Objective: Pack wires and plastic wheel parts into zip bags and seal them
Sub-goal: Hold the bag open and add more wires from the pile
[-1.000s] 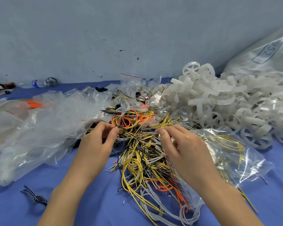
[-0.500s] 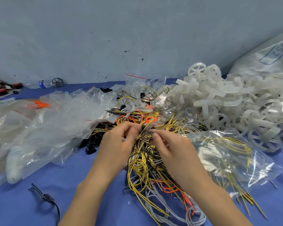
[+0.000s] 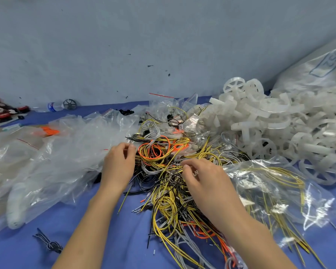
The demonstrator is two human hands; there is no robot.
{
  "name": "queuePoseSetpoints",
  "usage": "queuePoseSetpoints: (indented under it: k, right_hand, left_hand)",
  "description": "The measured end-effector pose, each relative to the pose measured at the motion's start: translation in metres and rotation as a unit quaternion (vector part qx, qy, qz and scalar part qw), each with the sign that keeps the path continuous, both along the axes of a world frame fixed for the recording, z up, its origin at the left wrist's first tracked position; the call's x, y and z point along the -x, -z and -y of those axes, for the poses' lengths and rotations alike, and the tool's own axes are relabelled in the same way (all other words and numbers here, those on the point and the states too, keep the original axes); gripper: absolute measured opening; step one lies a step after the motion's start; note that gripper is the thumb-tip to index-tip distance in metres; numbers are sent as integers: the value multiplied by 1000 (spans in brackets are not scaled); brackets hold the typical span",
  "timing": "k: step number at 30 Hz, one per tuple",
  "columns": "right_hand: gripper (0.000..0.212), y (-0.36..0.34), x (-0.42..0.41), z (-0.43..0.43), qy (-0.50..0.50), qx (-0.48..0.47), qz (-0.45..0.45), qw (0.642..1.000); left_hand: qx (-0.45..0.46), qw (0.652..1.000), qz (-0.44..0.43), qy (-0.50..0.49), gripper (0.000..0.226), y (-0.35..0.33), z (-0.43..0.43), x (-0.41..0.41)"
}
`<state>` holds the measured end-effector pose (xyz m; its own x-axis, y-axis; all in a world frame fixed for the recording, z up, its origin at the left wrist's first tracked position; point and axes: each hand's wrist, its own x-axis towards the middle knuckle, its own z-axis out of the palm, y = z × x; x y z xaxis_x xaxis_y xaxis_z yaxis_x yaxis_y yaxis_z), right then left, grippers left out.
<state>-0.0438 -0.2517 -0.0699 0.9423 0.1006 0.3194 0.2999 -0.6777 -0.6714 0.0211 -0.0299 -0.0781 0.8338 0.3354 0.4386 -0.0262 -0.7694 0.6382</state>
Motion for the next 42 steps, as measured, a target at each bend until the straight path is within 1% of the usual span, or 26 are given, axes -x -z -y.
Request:
queuePoseSetpoints:
  k: [2,4,12,14,15,16,17,19,20,22,25,26,28,29,30,33,35,36,38,40,42]
  right_hand:
    - [30,-1,-1,2,0,-6,-2,1000]
    - [31,-2,-1,4,1,-12,-2,1000]
    - [29,-1,-2,11,6,-12,7,1000]
    - [29,-1,-1,11,6,-16,9,1000]
    - [29,-1,-1,11,5,-17,9,1000]
    - [28,-1,-1,12,4,-17,9,1000]
    - [28,-1,-1,12,4,-19,8,1000]
    - [28,-1,-1,13,3,-25,7,1000]
    - [28,-1,-2,13,4,-27,7,1000]
    - [28,-1,-2,13,4,-24,9,1000]
    - [29,0,-3,11,4,-18,10,1000]
    - [29,0,-3,11,4,-15,11,1000]
    - [29,0,-4,10,6,-11,14,1000]
    - [29,0,-5,10,7,-14,14,1000]
    - [28,0,-6,11,7,-21,15,1000]
    - [26,-2,-8,15,7,-31,14,999]
    - [26,-3,-10,19,4,-31,14,999]
    - [26,-3,-10,21,0,-20,14,1000]
    - [31,-1,-8,24,-3,48,8,999]
    - [42,4,-4,24,6,144,-15,989]
    - [45,8,-1,25,13,202,-35,979]
  left_hand:
    - [-14,1000,-12,13,14,0,5,-4]
    - [-14,998,-53,27,11,0,10,-7]
    - [5,991,-130,20,26,-2,17,-5]
    - [15,989,-148,15,25,-3,18,-2]
    - [23,988,-151,14,19,-2,18,-1]
    - [28,988,-150,13,11,-2,17,1]
    - [28,989,-145,10,10,-3,16,3]
    - [24,992,-123,-1,21,-5,11,5]
    - [25,994,-109,-7,22,-6,9,6]
    - [22,996,-87,-13,18,-9,7,6]
    - [14,995,-101,-11,11,-9,10,3]
    - [9,994,-109,-11,14,-7,12,3]
    - [-24,993,-112,-25,31,-4,15,3]
    - [-47,993,-103,-36,36,-4,16,4]
    - [-67,994,-82,-39,34,-6,19,6]
    - [-124,992,-14,9,18,-16,29,9]
    - [-144,987,-10,77,14,-21,38,10]
    - [-138,984,-20,114,14,-23,44,10]
    - [-123,978,-27,166,16,-24,59,7]
    - [-140,973,-21,185,21,-26,77,-1]
    - [-174,963,-24,205,27,-30,97,-15]
